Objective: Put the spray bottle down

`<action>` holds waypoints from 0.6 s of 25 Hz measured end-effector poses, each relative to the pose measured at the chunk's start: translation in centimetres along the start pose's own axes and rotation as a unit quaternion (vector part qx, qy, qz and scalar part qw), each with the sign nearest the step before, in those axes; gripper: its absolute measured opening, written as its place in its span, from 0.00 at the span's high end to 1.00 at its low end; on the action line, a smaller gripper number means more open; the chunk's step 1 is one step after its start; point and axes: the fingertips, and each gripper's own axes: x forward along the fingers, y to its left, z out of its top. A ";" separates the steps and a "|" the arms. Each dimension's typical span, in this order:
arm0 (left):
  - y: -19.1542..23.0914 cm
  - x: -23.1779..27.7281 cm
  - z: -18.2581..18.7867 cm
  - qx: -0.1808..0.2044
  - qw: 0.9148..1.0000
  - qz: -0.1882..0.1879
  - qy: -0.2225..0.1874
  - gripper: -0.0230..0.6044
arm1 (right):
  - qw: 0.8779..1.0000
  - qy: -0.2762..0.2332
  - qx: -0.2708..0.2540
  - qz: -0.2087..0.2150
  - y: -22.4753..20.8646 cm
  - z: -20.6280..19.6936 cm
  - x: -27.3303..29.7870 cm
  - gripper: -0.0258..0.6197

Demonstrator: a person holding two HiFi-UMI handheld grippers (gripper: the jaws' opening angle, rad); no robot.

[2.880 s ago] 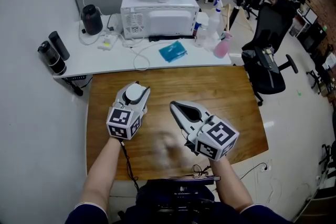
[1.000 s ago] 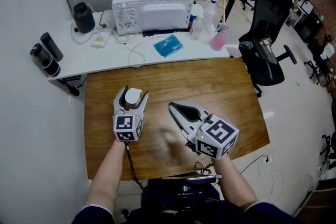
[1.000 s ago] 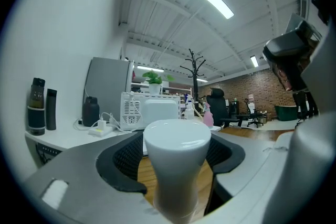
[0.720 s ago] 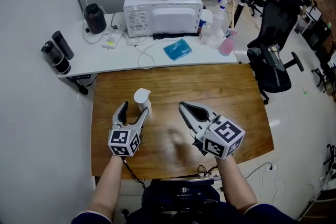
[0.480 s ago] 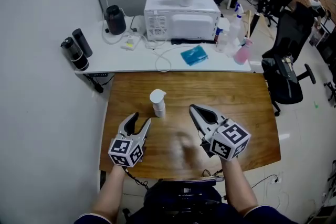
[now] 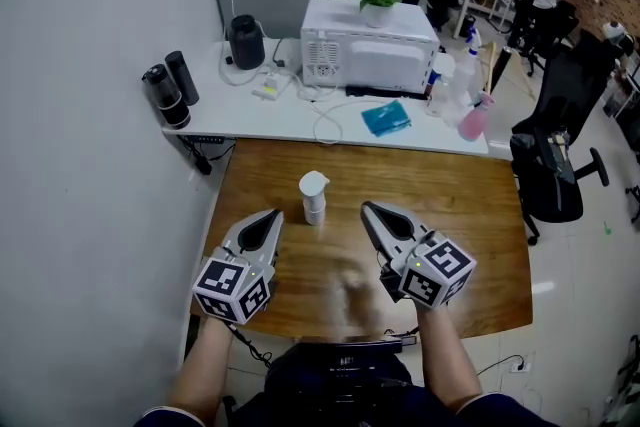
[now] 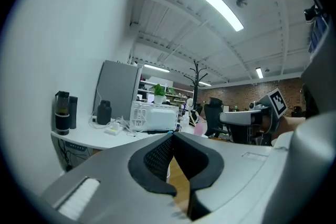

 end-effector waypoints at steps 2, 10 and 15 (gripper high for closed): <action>-0.3 0.2 0.5 0.004 1.000 -0.002 0.000 0.96 | 1.000 -0.002 -0.006 0.006 0.2 0.2 0.1 0.96; -0.6 0.8 -0.5 0.009 1.000 0.000 0.027 0.96 | 1.000 0.016 -0.014 0.011 0.5 -0.4 0.3 0.96; -0.7 1.2 -0.7 0.006 1.000 -0.001 0.030 0.96 | 1.000 0.022 -0.015 0.008 0.2 -0.8 0.2 0.96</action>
